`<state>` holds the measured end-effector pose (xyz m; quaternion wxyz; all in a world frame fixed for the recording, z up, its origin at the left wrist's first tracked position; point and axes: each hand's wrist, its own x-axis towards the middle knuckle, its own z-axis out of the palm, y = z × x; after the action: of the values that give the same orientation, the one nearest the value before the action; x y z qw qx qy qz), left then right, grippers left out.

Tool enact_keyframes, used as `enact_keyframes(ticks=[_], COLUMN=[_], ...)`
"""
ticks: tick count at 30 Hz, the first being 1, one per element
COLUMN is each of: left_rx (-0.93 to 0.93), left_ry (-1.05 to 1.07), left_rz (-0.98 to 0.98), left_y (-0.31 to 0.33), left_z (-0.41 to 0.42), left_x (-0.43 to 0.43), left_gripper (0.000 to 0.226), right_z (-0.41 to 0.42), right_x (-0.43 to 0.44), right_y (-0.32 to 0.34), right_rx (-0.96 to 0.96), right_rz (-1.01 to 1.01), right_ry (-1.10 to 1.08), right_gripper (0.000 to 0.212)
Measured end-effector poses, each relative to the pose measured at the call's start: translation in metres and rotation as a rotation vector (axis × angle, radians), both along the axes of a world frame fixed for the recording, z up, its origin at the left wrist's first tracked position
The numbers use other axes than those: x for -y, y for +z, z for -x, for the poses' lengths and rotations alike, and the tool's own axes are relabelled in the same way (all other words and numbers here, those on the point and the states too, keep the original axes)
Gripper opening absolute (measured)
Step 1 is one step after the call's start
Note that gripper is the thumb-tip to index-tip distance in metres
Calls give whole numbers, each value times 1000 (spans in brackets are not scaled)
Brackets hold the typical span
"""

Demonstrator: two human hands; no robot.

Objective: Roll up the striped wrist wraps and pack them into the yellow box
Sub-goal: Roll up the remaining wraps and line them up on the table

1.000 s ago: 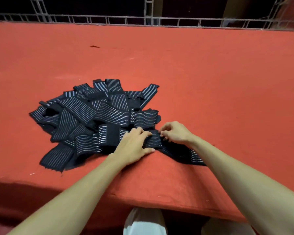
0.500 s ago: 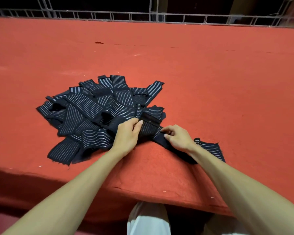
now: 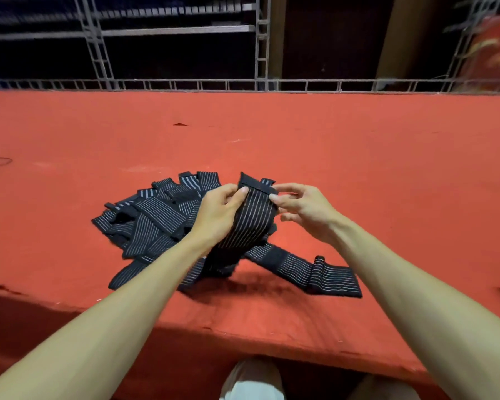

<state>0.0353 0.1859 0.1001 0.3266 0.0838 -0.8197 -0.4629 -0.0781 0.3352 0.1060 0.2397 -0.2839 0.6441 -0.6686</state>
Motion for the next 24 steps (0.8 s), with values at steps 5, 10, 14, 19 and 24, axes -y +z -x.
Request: enact_keyframes(ticks=[5,10,14,19,24], left_rx=[82,245,279,284,348], left_ry=[-237,-318,-442,-647,-728], left_rz=[-70,176,93,-124,-249], left_y=[24,35,57,76,46], left_z=[-6,-10,-8,14,53], left_x=[-23,-55,-94,-149,-200], left_gripper=[16,20,21,18,7], right_z=[-7,-13,-9,1,35], right_x=[-27,-66,-104,-155,-196], right_y=[40,74,94,107,77], right_rx=[54,110,142,72,58], right_rz=[233,363,443,421,250], right_ry=[-109,-214,-250,-356,-476], right_gripper=[19,17,15,10,10])
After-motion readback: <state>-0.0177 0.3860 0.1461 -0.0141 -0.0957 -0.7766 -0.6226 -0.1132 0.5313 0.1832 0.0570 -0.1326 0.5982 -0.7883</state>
